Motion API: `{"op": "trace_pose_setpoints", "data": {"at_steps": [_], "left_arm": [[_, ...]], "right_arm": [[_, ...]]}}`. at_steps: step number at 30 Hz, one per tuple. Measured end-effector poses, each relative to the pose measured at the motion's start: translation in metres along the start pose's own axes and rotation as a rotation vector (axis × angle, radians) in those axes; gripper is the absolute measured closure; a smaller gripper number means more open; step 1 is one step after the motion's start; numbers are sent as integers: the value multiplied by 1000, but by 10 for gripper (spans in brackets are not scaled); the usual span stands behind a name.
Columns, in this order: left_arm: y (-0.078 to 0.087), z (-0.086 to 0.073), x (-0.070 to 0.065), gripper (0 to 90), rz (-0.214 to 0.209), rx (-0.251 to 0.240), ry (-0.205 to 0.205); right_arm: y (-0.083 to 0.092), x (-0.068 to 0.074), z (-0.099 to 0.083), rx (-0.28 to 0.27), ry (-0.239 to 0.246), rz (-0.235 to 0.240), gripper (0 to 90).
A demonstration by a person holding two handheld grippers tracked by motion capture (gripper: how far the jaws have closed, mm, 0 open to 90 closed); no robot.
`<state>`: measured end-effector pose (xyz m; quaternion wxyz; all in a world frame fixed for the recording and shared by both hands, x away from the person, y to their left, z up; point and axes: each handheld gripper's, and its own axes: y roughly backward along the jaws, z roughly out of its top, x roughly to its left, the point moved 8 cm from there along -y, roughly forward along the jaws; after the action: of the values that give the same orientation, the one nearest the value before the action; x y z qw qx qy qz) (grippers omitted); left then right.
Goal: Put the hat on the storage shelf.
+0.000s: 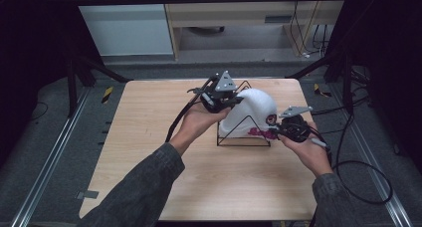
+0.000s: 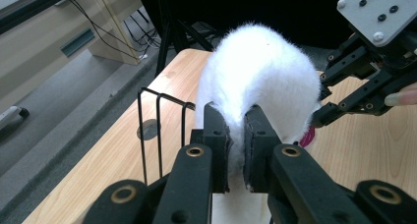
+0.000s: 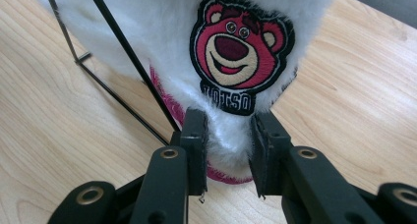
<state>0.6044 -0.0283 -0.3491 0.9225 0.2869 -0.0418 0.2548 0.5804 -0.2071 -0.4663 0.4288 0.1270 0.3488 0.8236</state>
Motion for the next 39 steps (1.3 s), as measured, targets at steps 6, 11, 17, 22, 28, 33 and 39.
{"op": "trace_pose_setpoints", "data": {"at_steps": [6, 11, 17, 22, 28, 33, 39], "left_arm": [[-3, -3, -3, 829, -10, 3, -2], [-3, -7, -4, 830, -10, 12, 1], [-6, -11, -5, 828, -11, 35, -3], [-10, -16, -7, 827, -11, 59, -13], [-12, -20, -6, 825, -15, 69, 8], [-12, -23, -6, 817, -11, 76, 10], [-9, -24, -5, 729, 21, 75, 2]], "right_arm": [[-4, 0, -5, 20, -9, 2, 691], [-5, 1, -4, 24, -7, 3, 682], [-6, 2, -4, 33, -19, 3, 641], [-3, 2, -3, 16, -19, 8, 681], [-1, 1, -2, 10, -23, 12, 699], [0, -2, -4, 10, -26, 6, 705], [6, -4, -6, 0, -39, -3, 700]]}}
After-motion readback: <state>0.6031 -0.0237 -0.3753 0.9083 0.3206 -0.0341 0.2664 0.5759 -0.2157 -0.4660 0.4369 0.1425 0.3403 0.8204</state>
